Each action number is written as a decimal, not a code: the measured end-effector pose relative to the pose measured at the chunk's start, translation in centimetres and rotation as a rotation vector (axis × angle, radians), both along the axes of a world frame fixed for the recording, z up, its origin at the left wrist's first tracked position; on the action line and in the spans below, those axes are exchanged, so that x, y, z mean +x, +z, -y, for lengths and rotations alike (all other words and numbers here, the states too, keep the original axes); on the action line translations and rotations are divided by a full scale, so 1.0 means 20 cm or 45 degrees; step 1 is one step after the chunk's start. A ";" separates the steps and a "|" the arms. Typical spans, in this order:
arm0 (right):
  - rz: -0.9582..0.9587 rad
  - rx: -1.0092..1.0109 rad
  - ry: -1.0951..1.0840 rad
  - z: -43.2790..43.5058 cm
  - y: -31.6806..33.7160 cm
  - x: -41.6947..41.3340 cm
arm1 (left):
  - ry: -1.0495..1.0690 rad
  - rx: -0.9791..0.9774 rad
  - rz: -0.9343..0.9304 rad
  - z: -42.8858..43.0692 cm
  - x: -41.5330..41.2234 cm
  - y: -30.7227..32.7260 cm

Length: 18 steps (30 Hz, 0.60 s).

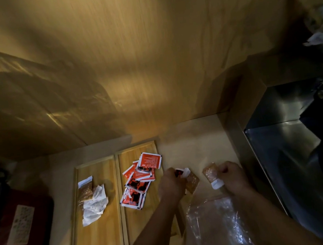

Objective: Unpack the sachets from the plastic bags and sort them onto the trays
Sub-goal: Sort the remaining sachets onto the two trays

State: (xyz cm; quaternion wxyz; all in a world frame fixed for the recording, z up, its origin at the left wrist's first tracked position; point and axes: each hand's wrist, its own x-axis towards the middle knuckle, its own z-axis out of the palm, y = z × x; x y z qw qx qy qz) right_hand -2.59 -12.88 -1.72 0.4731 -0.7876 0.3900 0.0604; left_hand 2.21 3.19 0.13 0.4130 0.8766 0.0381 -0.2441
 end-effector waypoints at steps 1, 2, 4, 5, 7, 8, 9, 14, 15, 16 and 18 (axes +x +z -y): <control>0.060 0.068 -0.049 -0.01 0.01 0.00 | 0.061 -0.090 -0.008 -0.02 -0.01 0.03; 0.116 0.115 -0.082 -0.01 0.02 0.01 | 0.105 -0.142 -0.003 -0.05 -0.01 0.06; 0.198 0.188 -0.120 -0.04 0.06 0.02 | 0.189 -0.248 -0.001 -0.12 -0.02 0.13; 0.236 0.234 -0.135 -0.06 0.09 0.02 | 0.235 -0.333 -0.005 -0.16 -0.03 0.16; 0.306 0.323 -0.141 -0.11 0.14 0.04 | 0.330 -0.472 0.020 -0.26 -0.06 0.21; 0.334 0.358 -0.134 -0.14 0.17 0.04 | 0.389 -0.522 0.032 -0.31 -0.08 0.24; 0.355 0.386 -0.125 -0.17 0.19 0.05 | 0.462 -0.569 0.020 -0.37 -0.10 0.26; 0.389 0.485 0.002 -0.40 0.28 0.09 | 0.755 -0.657 -0.247 -0.68 -0.17 0.27; 0.381 0.493 0.039 -0.45 0.30 0.10 | 0.785 -0.688 -0.281 -0.74 -0.19 0.26; 0.375 0.502 0.067 -0.51 0.30 0.11 | 0.808 -0.713 -0.309 -0.80 -0.20 0.25; 0.361 0.539 0.106 -0.61 0.32 0.11 | 0.852 -0.736 -0.344 -0.91 -0.24 0.24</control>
